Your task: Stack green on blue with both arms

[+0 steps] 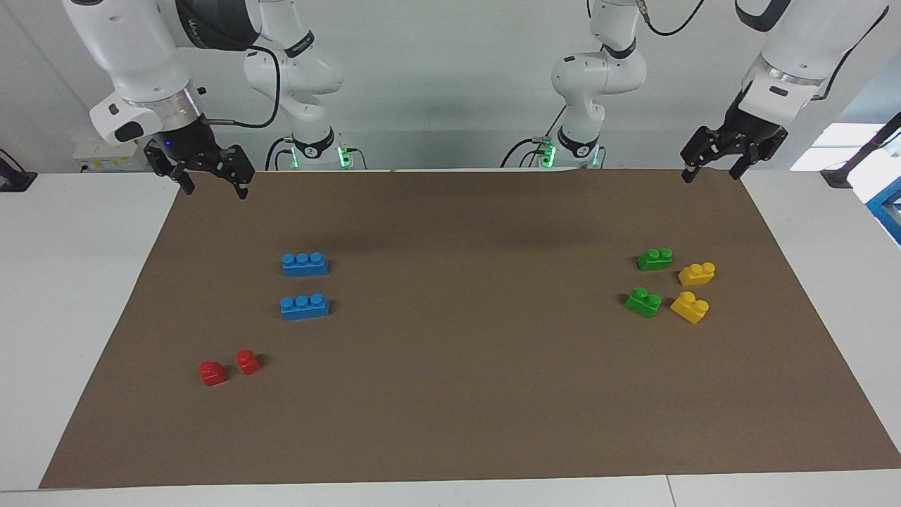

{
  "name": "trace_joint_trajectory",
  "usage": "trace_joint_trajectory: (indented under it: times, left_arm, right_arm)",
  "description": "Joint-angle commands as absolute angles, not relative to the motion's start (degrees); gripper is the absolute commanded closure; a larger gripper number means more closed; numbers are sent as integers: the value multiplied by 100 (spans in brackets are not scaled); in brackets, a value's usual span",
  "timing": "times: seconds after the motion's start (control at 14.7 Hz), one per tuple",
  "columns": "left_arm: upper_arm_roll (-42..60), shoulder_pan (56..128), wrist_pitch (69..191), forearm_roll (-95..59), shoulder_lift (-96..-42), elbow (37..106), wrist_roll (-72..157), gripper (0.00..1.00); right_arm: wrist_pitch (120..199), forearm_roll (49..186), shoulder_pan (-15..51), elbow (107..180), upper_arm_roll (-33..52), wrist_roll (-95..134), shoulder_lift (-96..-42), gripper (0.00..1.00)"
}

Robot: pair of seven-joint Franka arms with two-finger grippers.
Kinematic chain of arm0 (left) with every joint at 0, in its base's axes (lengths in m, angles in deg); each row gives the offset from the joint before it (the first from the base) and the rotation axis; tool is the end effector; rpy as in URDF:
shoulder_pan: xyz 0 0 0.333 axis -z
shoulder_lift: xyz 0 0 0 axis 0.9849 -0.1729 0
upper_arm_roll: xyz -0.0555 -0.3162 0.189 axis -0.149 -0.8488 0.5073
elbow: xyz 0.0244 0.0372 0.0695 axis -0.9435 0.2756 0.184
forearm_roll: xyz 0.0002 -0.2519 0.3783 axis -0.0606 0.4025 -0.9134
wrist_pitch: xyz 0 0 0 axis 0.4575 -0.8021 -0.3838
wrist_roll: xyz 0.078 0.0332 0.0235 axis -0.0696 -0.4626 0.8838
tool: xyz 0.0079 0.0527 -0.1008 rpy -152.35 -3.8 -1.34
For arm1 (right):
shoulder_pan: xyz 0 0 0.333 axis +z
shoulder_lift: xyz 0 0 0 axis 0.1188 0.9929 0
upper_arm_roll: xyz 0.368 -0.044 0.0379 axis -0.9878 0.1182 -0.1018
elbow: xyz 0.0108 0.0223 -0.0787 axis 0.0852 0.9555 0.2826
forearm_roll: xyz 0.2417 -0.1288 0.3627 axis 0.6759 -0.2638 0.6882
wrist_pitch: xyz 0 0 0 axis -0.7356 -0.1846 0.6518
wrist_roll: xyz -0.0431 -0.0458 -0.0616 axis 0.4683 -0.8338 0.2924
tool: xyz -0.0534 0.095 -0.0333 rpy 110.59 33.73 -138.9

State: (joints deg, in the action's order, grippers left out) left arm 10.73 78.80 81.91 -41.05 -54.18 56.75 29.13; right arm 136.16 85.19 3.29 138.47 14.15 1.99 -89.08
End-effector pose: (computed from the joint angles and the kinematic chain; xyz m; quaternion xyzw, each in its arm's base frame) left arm 0.5836 -0.0098 0.6931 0.9995 0.0177 0.0137 0.0219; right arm 0.5894 -0.0143 0.6499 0.9956 -0.0926 0.0003 0.0162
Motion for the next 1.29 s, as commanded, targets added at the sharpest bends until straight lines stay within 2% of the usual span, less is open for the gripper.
trace_joint_trajectory:
  times: [0.0, 0.54, 1.02, 1.22]
  left_arm:
    - [1083, 7873, 8187, -4174, -5415, 5627, 2900, 0]
    - [1075, 7925, 8414, -4165, -5249, 5986, 3497, 0]
    - [1048, 7960, 9591, -4165, -4792, 7259, 4585, 0]
    - [1039, 7960, 10058, -4165, -4861, 7674, 5516, 0]
  right_arm:
    - [13861, 8650, 234, 14056, 1369, -627, -8979, 0]
    - [13949, 9264, 199, 14152, 1378, -3027, -8741, 0]
    - [13958, 10082, -188, 14144, 1378, -4293, -8100, 0]
    - [14221, 10364, -214, 14144, 1378, -5014, -7863, 0]
